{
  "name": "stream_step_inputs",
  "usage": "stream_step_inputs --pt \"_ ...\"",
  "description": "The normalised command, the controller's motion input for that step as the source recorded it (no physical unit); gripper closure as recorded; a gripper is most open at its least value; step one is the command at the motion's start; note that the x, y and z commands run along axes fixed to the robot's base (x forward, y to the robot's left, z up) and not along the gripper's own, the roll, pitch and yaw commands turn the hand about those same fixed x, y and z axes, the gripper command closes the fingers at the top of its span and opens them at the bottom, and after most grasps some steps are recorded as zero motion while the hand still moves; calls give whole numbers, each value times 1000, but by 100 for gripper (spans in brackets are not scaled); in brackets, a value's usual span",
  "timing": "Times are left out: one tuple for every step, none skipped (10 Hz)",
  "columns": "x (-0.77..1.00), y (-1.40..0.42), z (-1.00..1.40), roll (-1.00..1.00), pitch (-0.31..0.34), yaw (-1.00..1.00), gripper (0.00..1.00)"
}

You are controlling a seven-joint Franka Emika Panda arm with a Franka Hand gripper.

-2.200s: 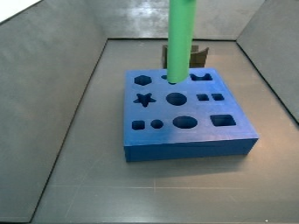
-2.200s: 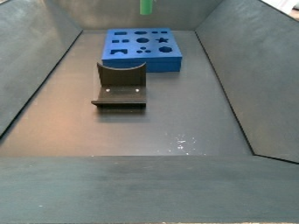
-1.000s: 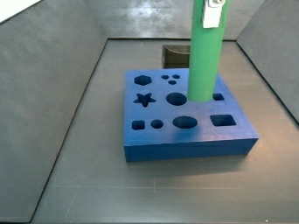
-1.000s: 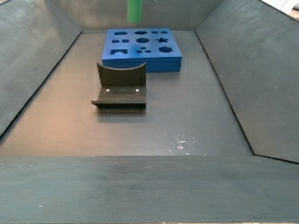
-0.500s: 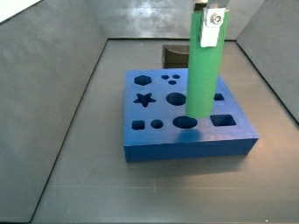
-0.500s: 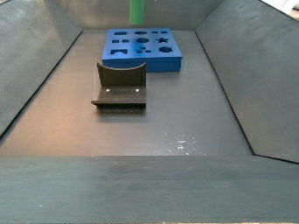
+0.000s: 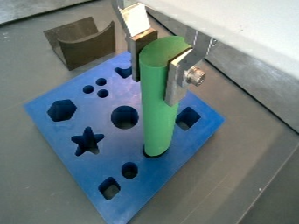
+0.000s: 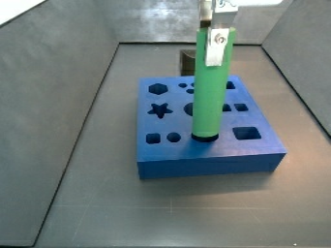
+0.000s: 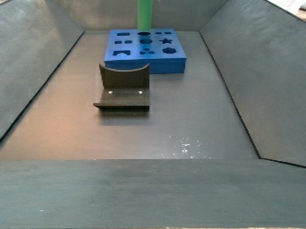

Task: Pick up the oval object. Move up. Move to above the board. Insert the oval object.
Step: Insert the oval object.

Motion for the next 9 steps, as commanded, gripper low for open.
stream_step_inputs --pt "0 0 -200 0 0 0 100" --pt "91 0 -186 0 0 0 100" --pt "229 0 -166 0 0 0 100" --pt "231 0 -174 0 -9 0 100" --pt "166 0 -217 0 -6 0 100" --pt "154 0 -240 0 -1 0 100" --pt "0 0 -357 19 0 -71 100" --pt "0 0 -474 63 6 -100 100" --pt "0 -17 -540 73 23 -94 100"
